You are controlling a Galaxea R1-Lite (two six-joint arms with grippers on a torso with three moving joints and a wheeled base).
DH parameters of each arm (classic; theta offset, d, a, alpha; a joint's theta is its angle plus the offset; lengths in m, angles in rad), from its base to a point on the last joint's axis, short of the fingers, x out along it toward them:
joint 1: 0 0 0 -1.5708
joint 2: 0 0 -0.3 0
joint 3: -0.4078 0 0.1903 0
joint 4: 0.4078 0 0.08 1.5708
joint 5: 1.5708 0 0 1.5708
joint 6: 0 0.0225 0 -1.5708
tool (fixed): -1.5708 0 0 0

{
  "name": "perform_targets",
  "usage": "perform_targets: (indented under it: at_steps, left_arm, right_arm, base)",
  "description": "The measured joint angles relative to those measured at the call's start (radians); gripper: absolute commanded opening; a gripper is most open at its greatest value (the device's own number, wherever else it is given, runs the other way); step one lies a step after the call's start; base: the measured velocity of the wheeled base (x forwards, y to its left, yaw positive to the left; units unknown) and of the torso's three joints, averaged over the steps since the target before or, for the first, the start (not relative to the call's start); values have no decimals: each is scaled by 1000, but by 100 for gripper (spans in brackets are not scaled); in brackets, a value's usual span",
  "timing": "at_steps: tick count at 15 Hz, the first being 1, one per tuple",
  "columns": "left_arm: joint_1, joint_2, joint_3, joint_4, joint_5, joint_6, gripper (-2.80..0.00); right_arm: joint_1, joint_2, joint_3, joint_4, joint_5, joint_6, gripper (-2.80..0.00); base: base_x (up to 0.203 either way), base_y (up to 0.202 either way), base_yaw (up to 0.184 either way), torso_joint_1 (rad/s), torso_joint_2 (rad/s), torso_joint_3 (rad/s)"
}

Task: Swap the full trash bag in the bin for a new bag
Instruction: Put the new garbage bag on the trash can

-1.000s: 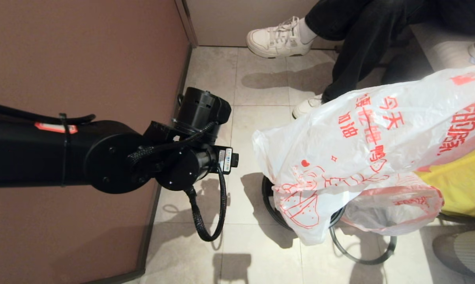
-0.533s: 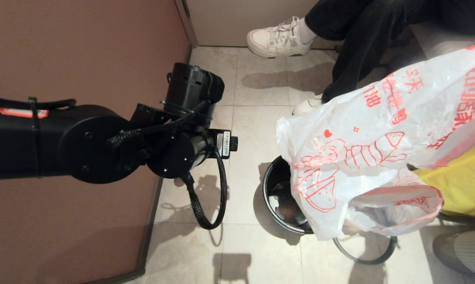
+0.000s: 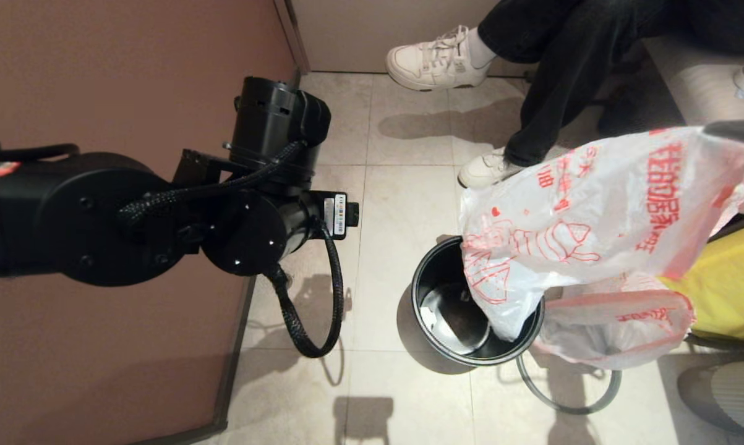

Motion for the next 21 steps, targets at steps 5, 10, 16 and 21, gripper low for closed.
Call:
perform_targets:
  at_steps: [5,10,16,21]
  left_arm:
    - [2,-23,43,-10,7,-4,0]
    - [5,-23,179,-132,9,-13,0]
    - [17,107,303,-465,6,-7,0]
    - [105,306,184,-558,-14,30,0]
  right_arm:
    - [332,-46,-108,384,-477,-343,-280]
    - [411,-63,-267,640,-705,-577,-280]
    - [502,-8,-414,804,-776,-712,-280]
    - [579,85,-469,867,-826,-730,-280]
  base:
    - [0,0,0,0,0,0]
    - [0,0,0,0,0,0]
    - [0,0,0,0,0,0]
    - [0,0,0,0,0,0]
